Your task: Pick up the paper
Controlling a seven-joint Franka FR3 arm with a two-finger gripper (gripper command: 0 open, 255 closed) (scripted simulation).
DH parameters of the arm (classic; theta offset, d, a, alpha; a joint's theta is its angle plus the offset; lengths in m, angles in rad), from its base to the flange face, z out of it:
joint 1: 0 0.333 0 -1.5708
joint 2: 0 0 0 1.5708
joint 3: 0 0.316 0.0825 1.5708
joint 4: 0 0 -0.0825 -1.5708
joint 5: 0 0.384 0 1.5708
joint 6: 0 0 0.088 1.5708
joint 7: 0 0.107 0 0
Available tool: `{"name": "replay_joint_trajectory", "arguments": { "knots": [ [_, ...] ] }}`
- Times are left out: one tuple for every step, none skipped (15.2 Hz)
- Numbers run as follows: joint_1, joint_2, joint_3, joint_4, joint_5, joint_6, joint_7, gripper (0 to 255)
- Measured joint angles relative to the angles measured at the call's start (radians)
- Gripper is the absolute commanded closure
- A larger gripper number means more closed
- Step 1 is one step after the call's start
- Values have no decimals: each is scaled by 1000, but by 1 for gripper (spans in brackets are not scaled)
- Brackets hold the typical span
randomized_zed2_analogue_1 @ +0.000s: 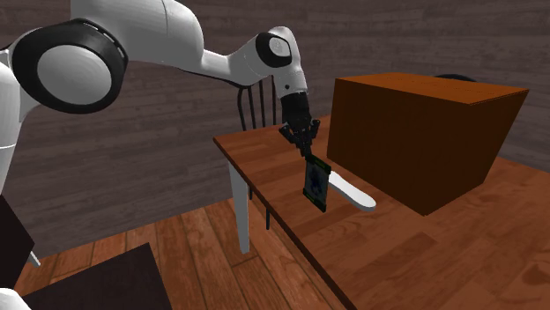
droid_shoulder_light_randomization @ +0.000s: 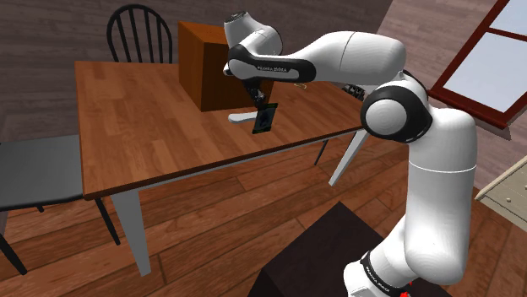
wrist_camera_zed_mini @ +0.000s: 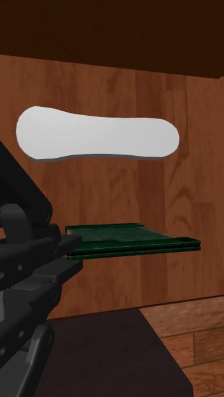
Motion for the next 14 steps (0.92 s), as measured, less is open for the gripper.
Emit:
{"name": "replay_joint_trajectory", "arguments": {
  "knots": [
    [0,-2,0,3,0,-5,-2,255],
    [1,-2,0,13,1,-14,-6,255],
    [2,-3,0,23,1,-25,-10,255],
    [2,-1,-1,37,1,-36,-15,255],
    [3,1,-1,52,2,-47,-20,255],
    [4,4,-1,68,2,-60,-25,255],
    [5,11,-2,92,2,-75,-33,255],
    [4,10,-3,102,3,-85,-39,255],
    [4,9,-3,113,2,-94,-44,255],
    [6,14,-3,134,3,-109,-49,255],
    [8,17,-4,154,3,-126,-56,255],
    [10,21,-4,172,3,-140,-61,255],
    [11,27,-4,195,3,-155,-67,255],
    [11,25,-5,205,2,-166,-73,255]
  ]
}}
